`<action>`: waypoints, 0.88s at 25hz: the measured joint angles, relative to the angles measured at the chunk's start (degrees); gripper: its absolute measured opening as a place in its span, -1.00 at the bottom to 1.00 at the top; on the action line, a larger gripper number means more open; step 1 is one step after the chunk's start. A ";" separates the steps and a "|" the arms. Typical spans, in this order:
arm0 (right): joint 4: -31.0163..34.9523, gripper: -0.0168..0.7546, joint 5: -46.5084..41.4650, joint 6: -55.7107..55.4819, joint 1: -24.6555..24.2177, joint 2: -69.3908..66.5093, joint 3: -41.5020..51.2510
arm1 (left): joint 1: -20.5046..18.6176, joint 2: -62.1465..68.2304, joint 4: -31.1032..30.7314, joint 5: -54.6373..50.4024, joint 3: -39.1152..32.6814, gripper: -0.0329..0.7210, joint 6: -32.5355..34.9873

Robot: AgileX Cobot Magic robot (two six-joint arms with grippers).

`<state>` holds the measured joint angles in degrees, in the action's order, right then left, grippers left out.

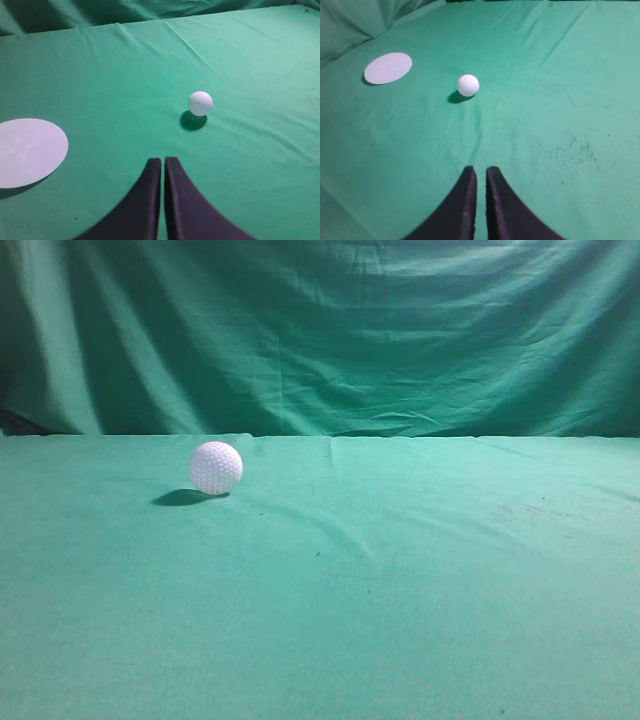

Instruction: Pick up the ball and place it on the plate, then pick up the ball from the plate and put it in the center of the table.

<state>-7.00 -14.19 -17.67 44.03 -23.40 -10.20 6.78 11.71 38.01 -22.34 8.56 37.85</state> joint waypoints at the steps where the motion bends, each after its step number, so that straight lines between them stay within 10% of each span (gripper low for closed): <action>1: 0.00 -0.81 0.00 -0.21 0.00 0.00 0.00 | 0.00 0.00 0.00 0.00 0.00 -0.91 0.00; 17: -1.92 -0.81 -1.01 0.25 -0.66 1.67 0.00 | 0.00 0.00 0.00 0.00 0.00 -0.91 0.00; 22: -2.50 -0.81 -1.18 0.33 -10.63 7.21 1.04 | 0.00 0.00 0.00 0.00 0.00 -0.91 0.00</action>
<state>-9.50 -15.37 -17.33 33.40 -16.19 -9.16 6.78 11.71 38.01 -22.34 8.56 37.85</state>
